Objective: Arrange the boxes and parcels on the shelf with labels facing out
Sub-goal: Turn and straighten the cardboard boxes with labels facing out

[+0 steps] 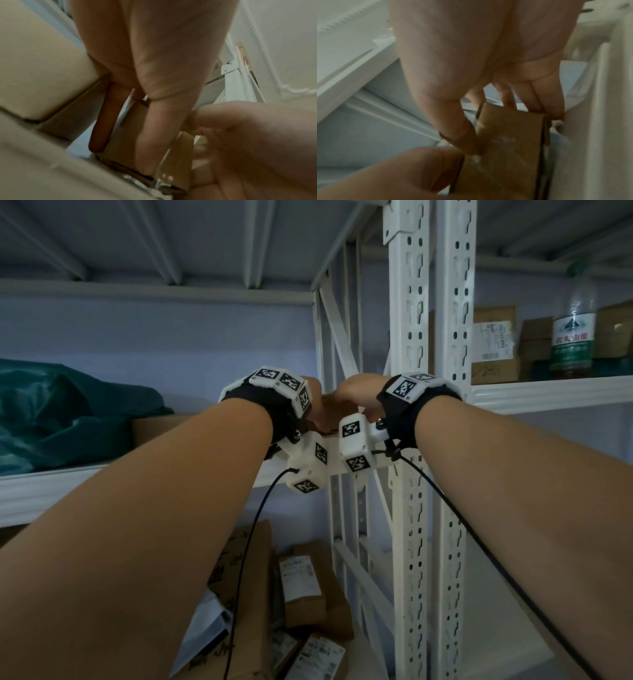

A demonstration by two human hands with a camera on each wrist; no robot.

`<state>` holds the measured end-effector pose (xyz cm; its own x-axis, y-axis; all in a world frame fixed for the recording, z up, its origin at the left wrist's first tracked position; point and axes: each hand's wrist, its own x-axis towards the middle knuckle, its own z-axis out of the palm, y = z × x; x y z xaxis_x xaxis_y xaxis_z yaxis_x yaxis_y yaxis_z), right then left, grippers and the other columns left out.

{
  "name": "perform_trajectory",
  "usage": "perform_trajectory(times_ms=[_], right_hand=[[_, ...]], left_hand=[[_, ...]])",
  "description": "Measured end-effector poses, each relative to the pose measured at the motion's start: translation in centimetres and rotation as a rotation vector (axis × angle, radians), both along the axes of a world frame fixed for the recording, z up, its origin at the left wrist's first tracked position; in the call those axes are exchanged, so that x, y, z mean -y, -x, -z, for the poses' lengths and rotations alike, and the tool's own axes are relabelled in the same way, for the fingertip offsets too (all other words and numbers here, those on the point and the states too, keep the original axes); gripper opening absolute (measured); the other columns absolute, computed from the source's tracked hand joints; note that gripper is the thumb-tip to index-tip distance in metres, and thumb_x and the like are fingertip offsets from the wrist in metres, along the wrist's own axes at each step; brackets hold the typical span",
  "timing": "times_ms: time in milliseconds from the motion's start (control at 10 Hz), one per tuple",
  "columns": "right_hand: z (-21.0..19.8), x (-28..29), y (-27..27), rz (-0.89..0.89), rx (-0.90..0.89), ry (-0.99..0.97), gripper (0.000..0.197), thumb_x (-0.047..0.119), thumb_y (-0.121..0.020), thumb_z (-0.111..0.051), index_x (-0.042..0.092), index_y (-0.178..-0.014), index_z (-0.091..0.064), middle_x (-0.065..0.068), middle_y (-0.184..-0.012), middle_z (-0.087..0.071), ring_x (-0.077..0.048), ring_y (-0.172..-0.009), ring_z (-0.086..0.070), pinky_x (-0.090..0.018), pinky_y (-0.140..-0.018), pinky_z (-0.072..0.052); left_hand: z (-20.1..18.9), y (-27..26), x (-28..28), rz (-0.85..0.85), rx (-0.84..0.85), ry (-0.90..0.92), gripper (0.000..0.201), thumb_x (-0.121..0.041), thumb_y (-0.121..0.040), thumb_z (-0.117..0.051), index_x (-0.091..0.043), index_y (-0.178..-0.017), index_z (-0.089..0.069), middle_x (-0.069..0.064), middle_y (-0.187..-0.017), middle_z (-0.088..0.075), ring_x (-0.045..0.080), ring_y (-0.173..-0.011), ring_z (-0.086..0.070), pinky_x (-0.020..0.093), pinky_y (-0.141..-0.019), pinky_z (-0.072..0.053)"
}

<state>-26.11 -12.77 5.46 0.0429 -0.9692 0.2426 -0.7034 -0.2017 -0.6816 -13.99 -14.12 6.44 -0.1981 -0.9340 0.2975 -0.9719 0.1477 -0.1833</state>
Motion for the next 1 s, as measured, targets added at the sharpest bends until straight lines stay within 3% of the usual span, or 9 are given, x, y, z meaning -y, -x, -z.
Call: perform_trajectory(times_ms=[100, 200, 300, 400, 500, 600, 700, 800, 1000], right_hand=[[0.1, -1.4, -0.4, -0.027, 0.046, 0.034, 0.047, 0.029, -0.084, -0.066, 0.015, -0.128, -0.054, -0.007, -0.123, -0.061, -0.021, -0.098, -0.06, -0.03, -0.077, -0.05], [0.0, -2.6, 0.1, -0.047, 0.11, 0.078, 0.055, 0.027, -0.087, -0.064, 0.018, -0.137, -0.041, -0.009, -0.115, -0.059, -0.015, -0.079, -0.057, -0.024, -0.062, -0.046], [-0.6, -3.2, 0.1, -0.019, 0.129, 0.094, 0.063, 0.018, -0.088, -0.062, 0.02, -0.143, -0.032, -0.013, -0.12, -0.056, -0.017, -0.073, -0.055, -0.023, -0.054, -0.044], [-0.7, -3.8, -0.3, -0.018, 0.323, 0.111, 0.061, 0.019, -0.085, -0.066, 0.014, -0.137, -0.033, -0.009, -0.096, -0.055, -0.017, -0.065, -0.055, -0.022, -0.042, -0.045], [-1.0, -3.9, -0.1, -0.063, 0.59, 0.161, 0.059, 0.012, -0.086, -0.064, 0.01, -0.138, -0.034, -0.009, -0.088, -0.055, -0.016, -0.059, -0.053, -0.025, -0.045, -0.045], [-1.4, -3.7, 0.7, -0.014, 0.58, 0.262, 0.062, 0.025, -0.084, -0.065, 0.019, -0.14, -0.038, -0.011, -0.106, -0.063, -0.014, -0.061, -0.054, -0.027, -0.056, -0.045], [-1.3, -3.8, 1.8, -0.016, 0.48, 0.301, 0.044, 0.032, -0.085, -0.063, 0.023, -0.128, -0.055, -0.003, -0.111, -0.066, -0.016, -0.077, -0.058, -0.03, -0.07, -0.046], [-0.9, -4.0, 1.9, -0.019, 0.408, 0.279, 0.035, 0.023, -0.087, -0.061, 0.022, -0.121, -0.06, -0.001, -0.111, -0.065, -0.02, -0.099, -0.059, -0.035, -0.085, -0.05], [-0.5, -3.2, 1.5, -0.01, 0.242, 0.324, 0.043, 0.01, -0.083, -0.061, 0.017, -0.125, -0.059, -0.001, -0.112, -0.063, -0.014, -0.095, -0.056, -0.019, -0.063, -0.043]], left_hand=[[0.0, -0.2, -1.0, 0.081, -0.162, -0.08, 0.023, -0.031, -0.072, -0.074, -0.012, -0.083, -0.065, 0.0, -0.071, -0.068, 0.013, -0.052, -0.059, 0.021, -0.049, -0.049], [-0.3, -0.5, -2.0, 0.125, -0.198, 0.004, 0.063, -0.039, -0.064, -0.077, -0.016, -0.118, -0.055, 0.007, -0.105, -0.066, 0.021, -0.082, -0.065, 0.031, -0.071, -0.053], [-0.5, -1.3, -3.0, 0.216, -0.357, 0.118, 0.082, -0.029, -0.068, -0.078, -0.018, -0.138, -0.037, 0.011, -0.131, -0.05, 0.029, -0.112, -0.057, 0.033, -0.083, -0.045], [-1.5, -1.7, -4.3, 0.271, -0.479, 0.149, 0.069, -0.016, -0.077, -0.072, -0.016, -0.137, -0.038, 0.012, -0.132, -0.053, 0.029, -0.116, -0.054, 0.029, -0.078, -0.039], [-2.4, -1.9, -4.8, 0.266, -0.545, 0.185, 0.065, -0.022, -0.079, -0.07, -0.016, -0.136, -0.041, 0.009, -0.131, -0.055, 0.027, -0.115, -0.055, 0.028, -0.079, -0.039], [-3.1, -2.0, -4.8, 0.292, -0.705, 0.215, 0.068, -0.033, -0.08, -0.069, -0.017, -0.138, -0.038, 0.007, -0.133, -0.054, 0.025, -0.116, -0.055, 0.031, -0.088, -0.043], [-3.3, -1.8, -4.7, 0.332, -0.893, 0.186, 0.073, -0.037, -0.082, -0.068, -0.015, -0.142, -0.033, 0.007, -0.138, -0.052, 0.024, -0.12, -0.054, 0.033, -0.099, -0.044], [-2.9, -1.2, -4.8, 0.345, -1.028, 0.098, 0.053, -0.035, -0.085, -0.064, -0.012, -0.13, -0.046, 0.008, -0.126, -0.06, 0.023, -0.106, -0.06, 0.039, -0.093, -0.052], [-1.8, -0.2, -4.4, 0.266, -1.055, 0.073, 0.034, -0.03, -0.091, -0.056, -0.006, -0.116, -0.06, 0.013, -0.118, -0.065, 0.023, -0.093, -0.06, 0.035, -0.084, -0.053]])
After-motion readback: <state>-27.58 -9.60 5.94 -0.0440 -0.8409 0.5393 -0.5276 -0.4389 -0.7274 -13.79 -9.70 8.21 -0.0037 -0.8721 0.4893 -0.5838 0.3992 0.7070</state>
